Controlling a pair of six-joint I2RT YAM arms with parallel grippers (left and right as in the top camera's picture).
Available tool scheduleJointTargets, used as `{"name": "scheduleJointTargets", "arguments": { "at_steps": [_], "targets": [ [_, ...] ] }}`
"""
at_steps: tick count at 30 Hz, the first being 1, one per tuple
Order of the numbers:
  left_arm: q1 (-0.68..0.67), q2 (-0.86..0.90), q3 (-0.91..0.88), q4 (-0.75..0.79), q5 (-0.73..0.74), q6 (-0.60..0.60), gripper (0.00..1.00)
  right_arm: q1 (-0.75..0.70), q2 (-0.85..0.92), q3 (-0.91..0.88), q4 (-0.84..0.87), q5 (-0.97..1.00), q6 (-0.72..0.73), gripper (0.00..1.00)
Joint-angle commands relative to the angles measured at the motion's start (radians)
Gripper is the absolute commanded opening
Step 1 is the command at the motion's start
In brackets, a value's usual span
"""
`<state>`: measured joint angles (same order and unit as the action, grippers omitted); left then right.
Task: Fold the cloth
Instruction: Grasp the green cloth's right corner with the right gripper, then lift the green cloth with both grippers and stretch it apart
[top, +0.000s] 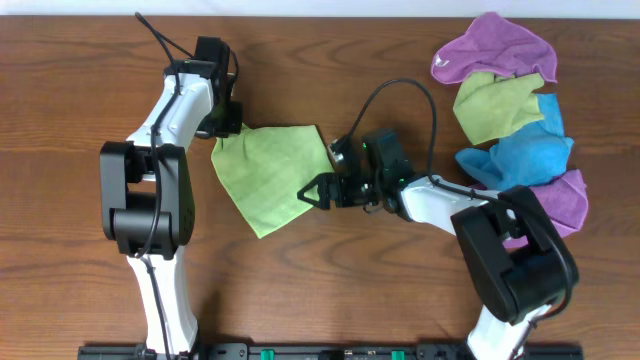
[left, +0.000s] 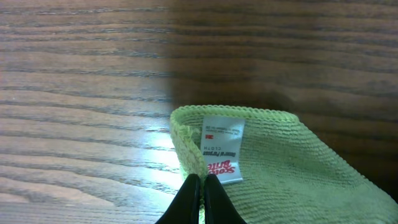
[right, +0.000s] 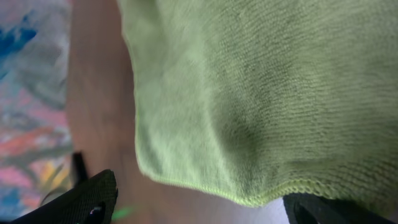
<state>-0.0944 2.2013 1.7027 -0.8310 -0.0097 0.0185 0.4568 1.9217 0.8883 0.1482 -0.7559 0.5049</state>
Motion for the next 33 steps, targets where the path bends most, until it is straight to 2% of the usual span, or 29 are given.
{"name": "scheduleJointTargets", "arguments": {
  "at_steps": [1, 6, 12, 14, 16, 17, 18, 19, 20, 26, 30, 33],
  "targets": [
    [0.0, 0.005, 0.017, -0.006, 0.008, -0.015, 0.06, 0.005, 0.023, 0.0, 0.068, 0.13, 0.075, 0.85],
    [0.0, 0.005, 0.017, -0.007, 0.008, -0.015, 0.06, -0.013, 0.023, 0.012, 0.299, 0.224, 0.172, 0.84],
    [0.0, 0.005, 0.017, -0.007, 0.009, -0.015, 0.06, -0.056, 0.023, 0.107, 0.383, 0.297, 0.171, 0.84],
    [0.001, 0.005, 0.017, -0.007, 0.011, -0.015, 0.06, -0.074, 0.023, 0.166, 0.383, 0.288, 0.171, 0.76],
    [0.001, 0.005, 0.017, -0.006, 0.011, -0.016, 0.06, -0.085, 0.023, 0.211, 0.383, 0.257, 0.171, 0.66],
    [0.001, 0.005, 0.017, -0.007, 0.012, -0.016, 0.06, -0.089, 0.023, 0.234, 0.382, 0.237, 0.171, 0.52],
    [0.001, 0.005, 0.017, -0.007, 0.023, -0.019, 0.06, -0.092, 0.023, 0.266, 0.382, 0.208, 0.171, 0.22],
    [0.001, 0.005, 0.017, -0.007, 0.036, -0.02, 0.06, -0.092, 0.023, 0.284, 0.381, 0.196, 0.171, 0.07],
    [0.001, 0.005, 0.017, -0.007, 0.055, -0.023, 0.06, -0.092, 0.023, 0.302, 0.378, 0.187, 0.171, 0.01],
    [0.001, 0.005, 0.017, -0.011, 0.119, -0.049, 0.06, -0.116, 0.022, 0.446, 0.269, 0.093, 0.09, 0.01],
    [0.001, 0.002, 0.017, -0.033, 0.258, -0.069, 0.06, -0.141, 0.022, 0.562, 0.088, 0.032, 0.023, 0.01],
    [0.001, -0.014, 0.032, -0.03, 0.304, -0.071, 0.05, -0.151, 0.022, 0.607, 0.071, 0.01, 0.013, 0.01]
  ]
}}
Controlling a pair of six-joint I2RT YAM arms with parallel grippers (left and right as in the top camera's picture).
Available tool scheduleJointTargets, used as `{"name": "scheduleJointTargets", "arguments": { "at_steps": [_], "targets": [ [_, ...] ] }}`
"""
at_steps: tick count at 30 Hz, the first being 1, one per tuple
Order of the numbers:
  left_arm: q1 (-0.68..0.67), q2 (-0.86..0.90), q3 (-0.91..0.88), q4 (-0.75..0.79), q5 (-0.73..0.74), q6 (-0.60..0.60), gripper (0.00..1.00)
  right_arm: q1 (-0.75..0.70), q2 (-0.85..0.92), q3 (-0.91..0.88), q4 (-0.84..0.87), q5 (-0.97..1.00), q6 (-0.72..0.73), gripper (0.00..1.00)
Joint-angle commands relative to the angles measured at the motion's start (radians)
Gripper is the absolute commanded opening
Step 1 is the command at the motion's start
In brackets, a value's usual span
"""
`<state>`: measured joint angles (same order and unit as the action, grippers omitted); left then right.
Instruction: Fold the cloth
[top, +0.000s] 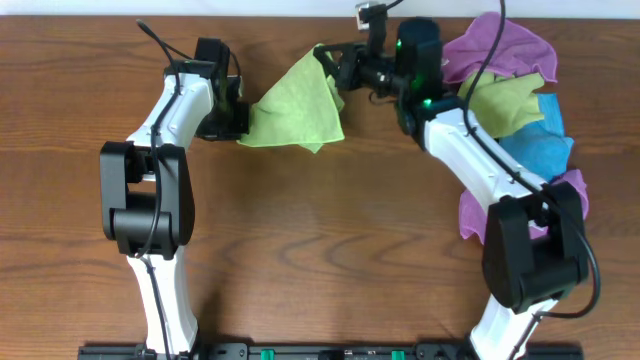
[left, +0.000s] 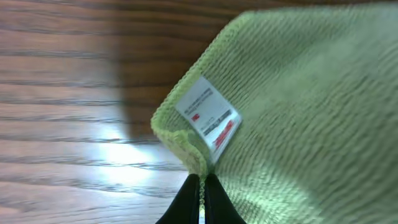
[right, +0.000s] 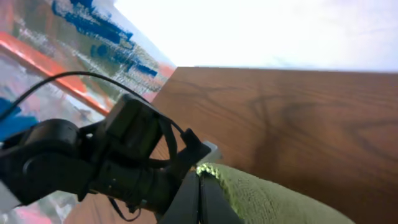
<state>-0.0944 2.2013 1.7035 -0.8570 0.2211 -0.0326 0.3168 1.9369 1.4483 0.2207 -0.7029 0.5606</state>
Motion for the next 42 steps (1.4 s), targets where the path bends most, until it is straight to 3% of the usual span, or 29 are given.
{"name": "scheduleJointTargets", "arguments": {
  "at_steps": [1, 9, 12, 15, 16, 17, 18, 19, 20, 21, 26, 32, 36, 42],
  "targets": [
    [0.001, -0.026, 0.053, -0.006, 0.076, -0.02, 0.05, -0.016, 0.007, 0.071, -0.013, -0.05, -0.042, 0.01],
    [0.035, -0.066, 0.377, 0.059, 0.151, -0.021, 0.06, -0.055, 0.007, 0.204, -0.069, -0.053, -0.093, 0.01],
    [0.04, -0.066, 0.468, 0.002, 0.201, -0.02, 0.06, -0.058, 0.007, 0.227, -0.105, -0.127, -0.081, 0.01],
    [0.04, -0.066, 0.51, -0.152, 0.201, -0.02, 0.06, -0.053, 0.006, 0.228, -0.172, -0.247, -0.017, 0.01],
    [0.04, -0.066, 0.511, -0.208, 0.194, -0.02, 0.06, -0.053, 0.006, 0.227, -0.211, -0.287, -0.001, 0.11],
    [0.042, -0.066, 0.51, -0.284, 0.182, -0.02, 0.06, -0.052, 0.006, 0.227, -0.251, -0.325, 0.004, 0.42],
    [0.043, -0.066, 0.509, -0.361, 0.162, -0.02, 0.06, -0.052, 0.006, 0.227, -0.294, -0.37, -0.001, 0.63],
    [0.043, -0.066, 0.503, -0.468, 0.143, -0.02, 0.06, -0.051, 0.006, 0.227, -0.354, -0.448, -0.029, 0.72],
    [0.043, -0.066, 0.503, -0.552, 0.142, -0.02, 0.06, -0.052, 0.006, 0.227, -0.381, -0.492, -0.043, 0.94],
    [0.043, -0.066, 0.503, -0.604, 0.142, -0.02, 0.06, -0.052, 0.006, 0.227, -0.394, -0.528, -0.042, 0.99],
    [0.042, -0.066, 0.503, -0.778, 0.138, -0.015, 0.06, -0.059, 0.006, 0.227, -0.399, -0.579, -0.042, 0.99],
    [0.042, -0.066, 0.503, -0.754, 0.15, -0.017, 0.06, -0.093, 0.006, 0.227, -0.47, -0.42, -0.066, 0.99],
    [0.043, -0.066, 0.503, -0.608, 0.15, -0.063, 0.06, -0.096, 0.006, 0.227, -0.503, -0.369, -0.097, 0.99],
    [0.043, -0.066, 0.511, -0.253, 0.179, -0.11, 0.06, -0.11, 0.006, 0.227, -0.505, -0.202, -0.129, 0.99]
  ]
}}
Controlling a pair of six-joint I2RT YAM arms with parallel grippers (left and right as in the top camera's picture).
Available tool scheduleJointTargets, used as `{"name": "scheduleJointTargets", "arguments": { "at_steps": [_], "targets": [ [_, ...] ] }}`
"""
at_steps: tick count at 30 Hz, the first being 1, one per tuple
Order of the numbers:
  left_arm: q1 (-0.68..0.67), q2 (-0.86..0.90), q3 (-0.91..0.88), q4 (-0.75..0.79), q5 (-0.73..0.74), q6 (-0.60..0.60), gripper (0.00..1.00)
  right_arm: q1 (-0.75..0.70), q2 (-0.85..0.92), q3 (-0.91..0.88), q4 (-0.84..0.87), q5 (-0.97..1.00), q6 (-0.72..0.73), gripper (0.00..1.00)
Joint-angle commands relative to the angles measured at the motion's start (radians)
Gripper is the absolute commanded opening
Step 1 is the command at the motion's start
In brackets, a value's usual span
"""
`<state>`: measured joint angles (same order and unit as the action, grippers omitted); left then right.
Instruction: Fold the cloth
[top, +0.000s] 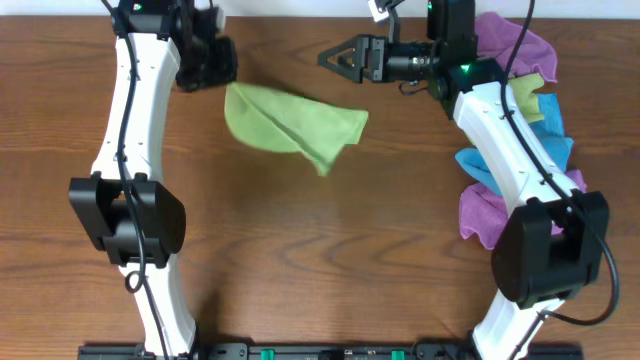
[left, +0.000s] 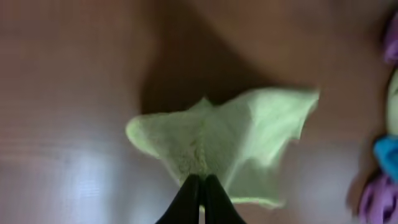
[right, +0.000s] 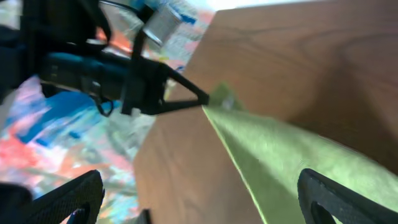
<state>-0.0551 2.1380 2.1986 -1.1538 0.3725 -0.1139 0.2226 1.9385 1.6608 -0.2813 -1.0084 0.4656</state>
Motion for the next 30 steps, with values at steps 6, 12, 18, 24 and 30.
{"name": "scheduleJointTargets", "arguments": {
  "at_steps": [6, 12, 18, 24, 30],
  "targets": [
    [0.004, -0.003, 0.036, 0.215, 0.031, -0.045, 0.06, -0.034, 0.005, 0.015, -0.023, 0.125, -0.047, 0.99],
    [0.004, -0.003, 0.036, 0.109, -0.069, -0.043, 0.06, 0.014, 0.006, 0.014, -0.274, 0.141, -0.256, 0.99],
    [0.004, -0.003, 0.036, 0.108, -0.069, -0.044, 0.06, 0.219, 0.006, 0.013, -0.437, 0.481, -0.483, 0.99],
    [0.004, -0.003, 0.036, 0.107, -0.066, -0.044, 0.06, 0.425, 0.038, 0.013, -0.413, 0.983, -0.551, 0.99],
    [0.012, -0.003, 0.036, 0.111, -0.081, -0.043, 0.06, 0.519, 0.151, 0.014, -0.343, 1.119, -0.517, 0.99]
  ]
}}
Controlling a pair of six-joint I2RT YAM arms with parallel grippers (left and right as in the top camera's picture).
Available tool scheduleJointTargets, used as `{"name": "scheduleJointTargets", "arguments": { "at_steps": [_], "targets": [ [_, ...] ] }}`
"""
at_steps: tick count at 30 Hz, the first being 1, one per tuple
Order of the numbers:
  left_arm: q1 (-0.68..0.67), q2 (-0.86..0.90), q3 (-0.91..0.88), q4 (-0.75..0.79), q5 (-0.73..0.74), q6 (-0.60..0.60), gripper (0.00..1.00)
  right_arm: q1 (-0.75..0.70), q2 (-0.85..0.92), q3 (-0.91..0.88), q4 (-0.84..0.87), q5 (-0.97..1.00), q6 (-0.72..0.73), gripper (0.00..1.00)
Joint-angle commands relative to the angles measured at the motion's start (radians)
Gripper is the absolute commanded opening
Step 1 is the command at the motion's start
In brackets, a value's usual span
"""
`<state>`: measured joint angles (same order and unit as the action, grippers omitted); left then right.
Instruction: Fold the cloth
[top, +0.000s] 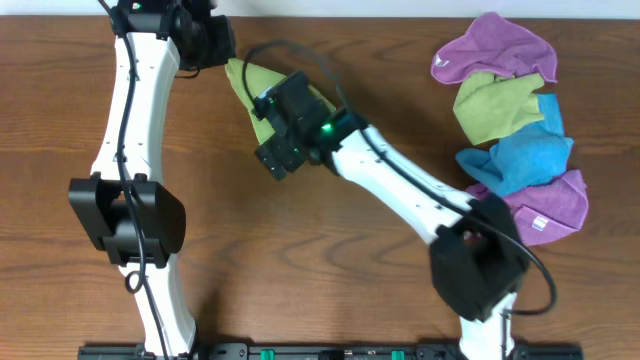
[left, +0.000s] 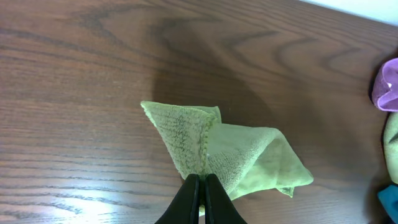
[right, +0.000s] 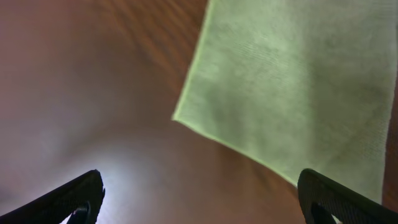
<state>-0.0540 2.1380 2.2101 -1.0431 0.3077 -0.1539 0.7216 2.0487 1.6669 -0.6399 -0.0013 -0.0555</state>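
The lime-green cloth (top: 252, 88) hangs bunched from my left gripper (top: 226, 62), which is shut on its upper edge at the far left of the table. In the left wrist view the cloth (left: 217, 149) droops in folds below the closed fingers (left: 200, 199), above the wood. My right gripper (top: 272, 155) has reached across and sits just under and in front of the cloth. Its fingers (right: 81, 199) are spread wide and open, with nothing between them. The cloth's flat lower part (right: 298, 81) fills the upper right of the right wrist view.
A pile of other cloths lies at the far right: purple (top: 490, 45), lime (top: 495, 105), blue (top: 520, 155) and another purple (top: 545, 205). The right arm (top: 400, 185) crosses the middle of the wooden table (top: 320, 290) diagonally.
My right arm has moved from the far right side to the left, its open gripper now by the cloth's lower part. The cloth hangs narrower, and the left gripper keeps hold of it.
The cloth lay flat with my left gripper shut on its tagged corner and my right open at its right edge. Then both held it lifted at the far side. Then the right was open and apart, and now it is back beside the hanging cloth.
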Motion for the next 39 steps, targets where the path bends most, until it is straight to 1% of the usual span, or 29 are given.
{"name": "scheduleJointTargets", "arguments": {
  "at_steps": [1, 4, 5, 7, 8, 10, 14, 18, 31, 37, 39],
  "targets": [
    [0.015, -0.003, 0.025, 0.0, -0.016, -0.003, 0.06, 0.025, 0.055, 0.008, 0.031, 0.137, 0.02, 0.99],
    [0.017, -0.003, 0.025, -0.003, -0.016, -0.003, 0.06, 0.031, 0.081, 0.008, 0.071, 0.148, 0.025, 0.95],
    [0.017, -0.003, 0.025, -0.003, -0.016, -0.003, 0.06, 0.033, 0.087, 0.007, 0.08, 0.148, 0.025, 0.92],
    [0.017, -0.003, 0.025, -0.003, -0.015, -0.004, 0.06, 0.037, 0.1, 0.007, 0.099, 0.148, 0.025, 0.83],
    [0.017, -0.003, 0.025, -0.003, -0.015, -0.004, 0.06, 0.038, 0.111, 0.007, 0.111, 0.151, 0.024, 0.74],
    [0.017, -0.003, 0.025, -0.003, -0.015, -0.004, 0.06, 0.039, 0.124, 0.007, 0.124, 0.151, 0.025, 0.71],
    [0.017, -0.003, 0.025, -0.003, -0.015, -0.004, 0.06, 0.039, 0.131, 0.007, 0.123, 0.122, 0.025, 0.71],
    [0.017, -0.003, 0.025, -0.003, -0.015, -0.004, 0.06, 0.04, 0.143, 0.007, 0.119, 0.064, 0.025, 0.73],
    [0.017, -0.003, 0.025, -0.003, 0.0, -0.005, 0.06, 0.051, 0.195, 0.007, 0.12, 0.047, 0.024, 0.7],
    [0.017, -0.003, 0.025, -0.003, 0.0, -0.005, 0.06, 0.052, 0.231, 0.007, 0.125, 0.019, 0.025, 0.64],
    [0.017, -0.003, 0.025, -0.003, 0.0, -0.005, 0.06, 0.052, 0.232, 0.007, 0.133, 0.019, 0.025, 0.58]
  ]
}}
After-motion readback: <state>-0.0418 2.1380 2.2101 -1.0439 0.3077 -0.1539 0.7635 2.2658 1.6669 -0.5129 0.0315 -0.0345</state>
